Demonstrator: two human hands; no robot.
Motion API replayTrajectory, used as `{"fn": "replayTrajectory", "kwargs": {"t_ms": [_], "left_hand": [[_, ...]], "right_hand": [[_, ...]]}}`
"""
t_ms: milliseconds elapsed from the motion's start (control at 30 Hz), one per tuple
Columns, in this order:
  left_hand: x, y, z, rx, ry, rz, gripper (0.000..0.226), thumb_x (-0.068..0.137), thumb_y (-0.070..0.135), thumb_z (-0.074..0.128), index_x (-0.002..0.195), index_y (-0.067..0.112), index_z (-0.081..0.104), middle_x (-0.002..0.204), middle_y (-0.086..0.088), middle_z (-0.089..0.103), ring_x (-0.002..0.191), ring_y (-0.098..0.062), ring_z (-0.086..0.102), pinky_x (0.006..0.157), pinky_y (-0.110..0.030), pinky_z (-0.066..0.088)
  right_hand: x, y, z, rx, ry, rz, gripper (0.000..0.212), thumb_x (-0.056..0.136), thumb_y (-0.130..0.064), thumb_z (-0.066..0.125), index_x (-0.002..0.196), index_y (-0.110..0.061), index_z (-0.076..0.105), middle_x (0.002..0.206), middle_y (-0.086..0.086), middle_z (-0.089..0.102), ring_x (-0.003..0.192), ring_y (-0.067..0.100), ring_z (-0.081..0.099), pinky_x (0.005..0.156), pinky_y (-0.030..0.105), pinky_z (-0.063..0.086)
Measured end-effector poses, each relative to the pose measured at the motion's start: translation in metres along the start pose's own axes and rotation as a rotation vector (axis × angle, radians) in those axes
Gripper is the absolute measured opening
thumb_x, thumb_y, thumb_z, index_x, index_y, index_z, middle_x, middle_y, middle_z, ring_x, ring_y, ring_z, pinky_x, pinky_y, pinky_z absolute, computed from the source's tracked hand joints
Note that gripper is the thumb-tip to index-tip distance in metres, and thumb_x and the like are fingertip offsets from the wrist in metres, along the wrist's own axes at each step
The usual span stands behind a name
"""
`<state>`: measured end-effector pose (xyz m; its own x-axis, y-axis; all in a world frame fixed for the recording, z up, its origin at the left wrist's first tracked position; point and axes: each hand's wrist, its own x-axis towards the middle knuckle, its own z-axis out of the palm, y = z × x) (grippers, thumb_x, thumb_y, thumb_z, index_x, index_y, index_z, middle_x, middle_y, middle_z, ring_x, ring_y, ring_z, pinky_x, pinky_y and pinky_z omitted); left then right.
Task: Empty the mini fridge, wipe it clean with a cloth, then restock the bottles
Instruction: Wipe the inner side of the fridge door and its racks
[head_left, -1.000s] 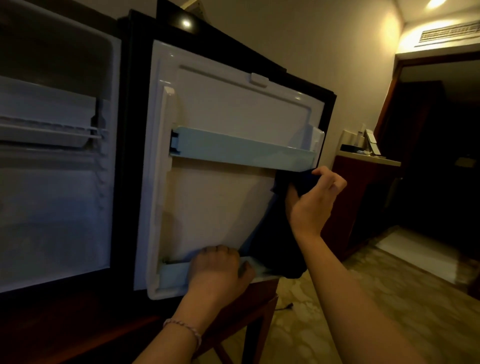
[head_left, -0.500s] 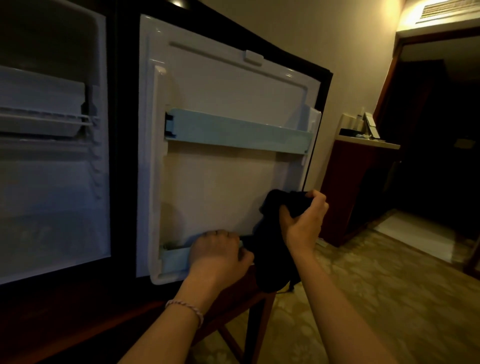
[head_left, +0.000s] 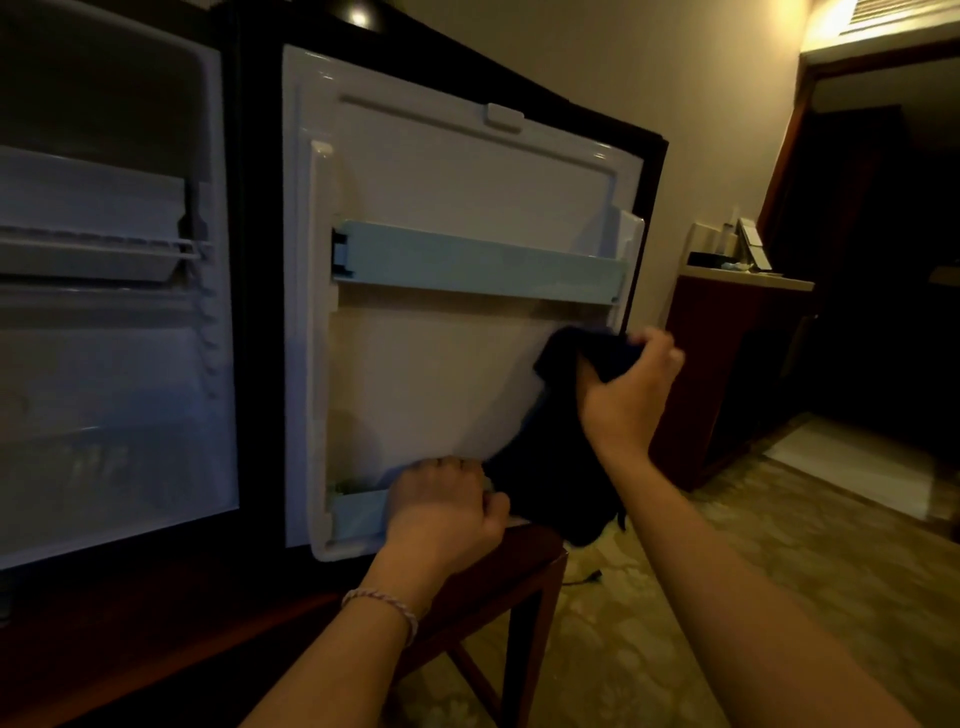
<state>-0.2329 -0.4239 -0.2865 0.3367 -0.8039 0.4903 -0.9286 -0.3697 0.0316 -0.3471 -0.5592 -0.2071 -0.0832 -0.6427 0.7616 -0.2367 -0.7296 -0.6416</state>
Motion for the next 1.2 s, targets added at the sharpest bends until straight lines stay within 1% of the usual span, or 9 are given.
{"fn": "replayTrajectory", "kwargs": {"t_ms": [167, 233, 433, 567, 700, 800, 933, 1067, 1200], "left_hand": [[-0.003, 0.001, 0.002, 0.030, 0.076, -0.017, 0.040, 0.096, 0.047, 0.035, 0.108, 0.023, 0.063, 0.113, 0.000, 0.068, 0.098, -0.020, 0.063, 0.066, -0.031, 0.028], [-0.003, 0.002, 0.004, 0.033, 0.099, -0.005, 0.042, 0.093, 0.048, 0.033, 0.102, 0.022, 0.065, 0.108, -0.001, 0.070, 0.095, -0.021, 0.064, 0.064, -0.030, 0.028], [-0.001, -0.001, 0.008, -0.029, 0.100, 0.021, 0.045, 0.085, 0.045, 0.031, 0.071, 0.020, 0.066, 0.072, -0.003, 0.070, 0.061, -0.023, 0.062, 0.049, -0.028, 0.029], [0.004, -0.003, 0.015, 0.011, 0.139, 0.015, 0.040, 0.099, 0.044, 0.033, 0.102, 0.022, 0.066, 0.104, -0.001, 0.070, 0.091, -0.020, 0.064, 0.063, -0.030, 0.031], [0.005, -0.002, 0.017, 0.007, 0.132, 0.017, 0.039, 0.099, 0.046, 0.033, 0.101, 0.023, 0.065, 0.106, 0.000, 0.069, 0.092, -0.020, 0.063, 0.064, -0.030, 0.032], [0.005, -0.003, 0.019, 0.007, 0.146, 0.022, 0.041, 0.099, 0.047, 0.033, 0.100, 0.022, 0.065, 0.106, 0.000, 0.069, 0.093, -0.020, 0.063, 0.064, -0.030, 0.031], [0.005, -0.002, 0.019, 0.018, 0.140, 0.005, 0.042, 0.099, 0.048, 0.032, 0.099, 0.022, 0.066, 0.105, 0.001, 0.070, 0.092, -0.020, 0.063, 0.062, -0.030, 0.030], [0.004, -0.001, 0.017, -0.011, 0.152, -0.001, 0.041, 0.099, 0.047, 0.034, 0.099, 0.021, 0.067, 0.103, 0.000, 0.070, 0.090, -0.021, 0.064, 0.061, -0.030, 0.029], [0.002, 0.001, 0.013, 0.022, 0.121, -0.007, 0.042, 0.096, 0.047, 0.037, 0.090, 0.021, 0.069, 0.093, 0.000, 0.071, 0.081, -0.021, 0.065, 0.058, -0.030, 0.024]], "right_hand": [[0.031, -0.022, 0.001, -0.052, 0.065, -0.115, 0.048, 0.078, -0.017, 0.077, 0.113, -0.012, 0.045, 0.125, 0.010, 0.042, 0.095, 0.013, 0.047, 0.064, 0.020, 0.040], [0.029, -0.018, 0.004, -0.046, 0.076, -0.118, 0.049, 0.078, -0.019, 0.077, 0.114, -0.013, 0.045, 0.125, 0.009, 0.042, 0.097, 0.016, 0.050, 0.063, 0.016, 0.038], [0.014, -0.013, 0.009, -0.023, 0.102, -0.030, 0.049, 0.080, -0.019, 0.076, 0.117, -0.013, 0.045, 0.126, 0.010, 0.042, 0.091, 0.015, 0.047, 0.060, 0.020, 0.036], [-0.012, 0.013, 0.003, -0.009, -0.027, 0.007, 0.050, 0.080, -0.015, 0.078, 0.119, -0.010, 0.045, 0.121, 0.008, 0.041, 0.095, 0.016, 0.047, 0.069, 0.020, 0.037], [-0.040, 0.038, -0.005, -0.018, -0.121, 0.111, 0.049, 0.078, -0.017, 0.080, 0.112, -0.018, 0.044, 0.112, 0.000, 0.041, 0.098, 0.020, 0.049, 0.076, 0.030, 0.041], [-0.045, 0.041, -0.012, -0.004, -0.158, 0.180, 0.048, 0.078, -0.017, 0.079, 0.110, -0.018, 0.043, 0.110, 0.000, 0.042, 0.094, 0.017, 0.048, 0.072, 0.027, 0.040], [-0.033, 0.032, -0.014, -0.100, -0.153, 0.109, 0.047, 0.075, -0.022, 0.080, 0.106, -0.019, 0.044, 0.109, -0.001, 0.042, 0.091, 0.020, 0.050, 0.068, 0.027, 0.038], [0.001, 0.001, -0.011, -0.077, -0.079, 0.055, 0.049, 0.077, -0.022, 0.079, 0.112, -0.014, 0.045, 0.113, 0.000, 0.039, 0.084, 0.013, 0.044, 0.055, 0.010, 0.033], [0.028, -0.024, -0.006, -0.002, 0.017, 0.011, 0.046, 0.078, -0.016, 0.077, 0.112, -0.009, 0.046, 0.122, 0.009, 0.044, 0.085, 0.011, 0.043, 0.058, -0.002, 0.035]]}}
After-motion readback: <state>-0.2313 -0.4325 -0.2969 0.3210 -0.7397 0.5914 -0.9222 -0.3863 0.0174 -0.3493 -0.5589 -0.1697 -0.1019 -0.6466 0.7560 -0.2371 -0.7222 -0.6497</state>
